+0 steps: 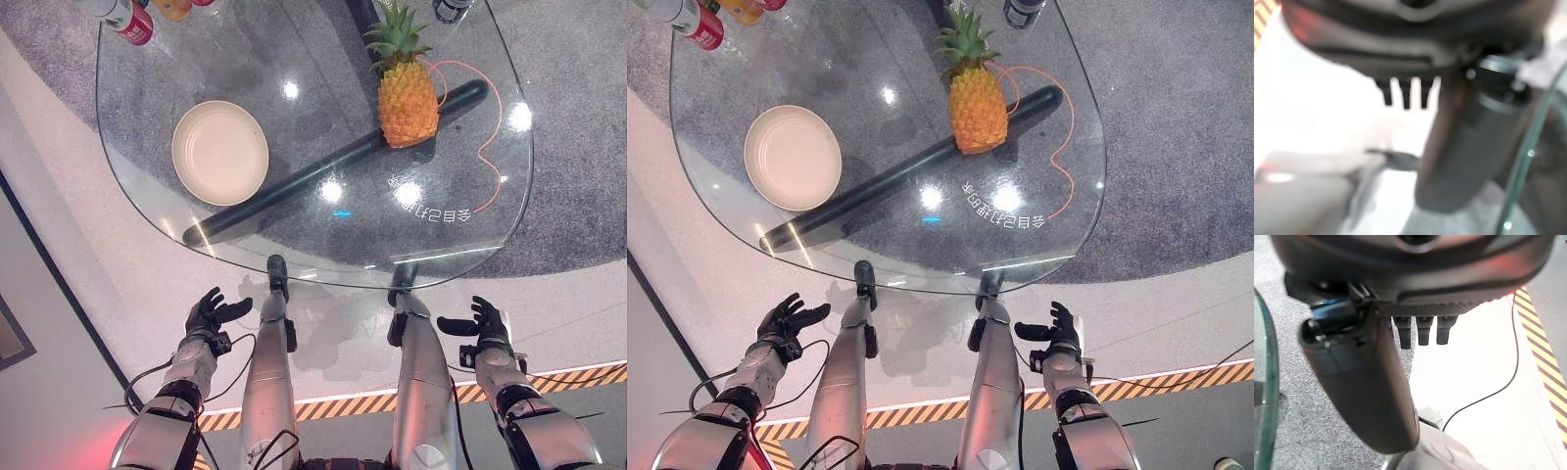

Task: Pick up the fruit to the plate

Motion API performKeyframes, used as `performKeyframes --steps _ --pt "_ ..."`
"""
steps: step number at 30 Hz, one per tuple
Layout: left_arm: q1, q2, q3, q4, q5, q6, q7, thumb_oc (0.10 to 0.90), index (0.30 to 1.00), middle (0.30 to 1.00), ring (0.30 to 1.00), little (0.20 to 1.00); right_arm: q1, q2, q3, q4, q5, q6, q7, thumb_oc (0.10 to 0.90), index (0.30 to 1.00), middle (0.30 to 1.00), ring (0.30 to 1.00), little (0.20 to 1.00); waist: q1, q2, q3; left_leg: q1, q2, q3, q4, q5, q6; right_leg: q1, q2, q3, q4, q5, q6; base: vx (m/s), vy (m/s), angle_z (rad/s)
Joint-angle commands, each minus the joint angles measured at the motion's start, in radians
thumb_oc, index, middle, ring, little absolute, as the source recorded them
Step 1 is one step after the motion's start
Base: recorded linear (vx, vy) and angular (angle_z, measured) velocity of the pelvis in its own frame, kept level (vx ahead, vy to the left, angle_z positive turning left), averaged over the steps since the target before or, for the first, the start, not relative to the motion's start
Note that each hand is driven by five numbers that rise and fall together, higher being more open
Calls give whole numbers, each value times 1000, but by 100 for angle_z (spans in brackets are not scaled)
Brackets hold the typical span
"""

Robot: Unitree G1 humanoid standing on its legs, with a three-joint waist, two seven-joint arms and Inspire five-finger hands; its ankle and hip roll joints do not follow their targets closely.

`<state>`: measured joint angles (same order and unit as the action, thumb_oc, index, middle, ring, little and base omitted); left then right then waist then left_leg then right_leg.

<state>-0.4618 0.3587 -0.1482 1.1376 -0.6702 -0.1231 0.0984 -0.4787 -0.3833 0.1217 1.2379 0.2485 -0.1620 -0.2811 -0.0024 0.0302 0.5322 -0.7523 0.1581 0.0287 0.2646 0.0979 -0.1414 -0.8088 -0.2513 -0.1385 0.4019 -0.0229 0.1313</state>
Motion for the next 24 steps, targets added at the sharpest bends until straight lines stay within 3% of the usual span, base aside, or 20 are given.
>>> performKeyframes --steps 1,6,13,24 --pt "39 32 10 48 20 -23 22 800 900 900 900 900 51 -31 -3 -18 58 -7 -41 800 900 900 900 900 12 -15 -12 -72 -19 -40 109 -46 40 -21 2 18 28 55 -4 0 0 0" --pt "39 35 0 54 29 -26 1 800 900 900 900 900 41 -42 -3 -17 79 0 -45 800 900 900 900 900 14 -15 -12 -70 -22 -40 101 -44 40 -15 2 15 12 62 -2 0 0 0" --pt "44 50 -20 60 51 -25 -26 800 900 900 900 900 25 -125 -80 15 181 9 -122 800 900 900 900 900 18 -24 -12 -58 -22 -38 95 -49 40 8 2 4 -11 73 5 2 -6 0" --pt "57 100 -56 58 70 -13 -61 800 900 900 900 900 -57 -303 -224 -42 337 -91 -307 800 900 900 900 900 28 -47 -12 -42 -17 -45 92 -63 47 44 1 -21 -42 101 19 17 -53 3"
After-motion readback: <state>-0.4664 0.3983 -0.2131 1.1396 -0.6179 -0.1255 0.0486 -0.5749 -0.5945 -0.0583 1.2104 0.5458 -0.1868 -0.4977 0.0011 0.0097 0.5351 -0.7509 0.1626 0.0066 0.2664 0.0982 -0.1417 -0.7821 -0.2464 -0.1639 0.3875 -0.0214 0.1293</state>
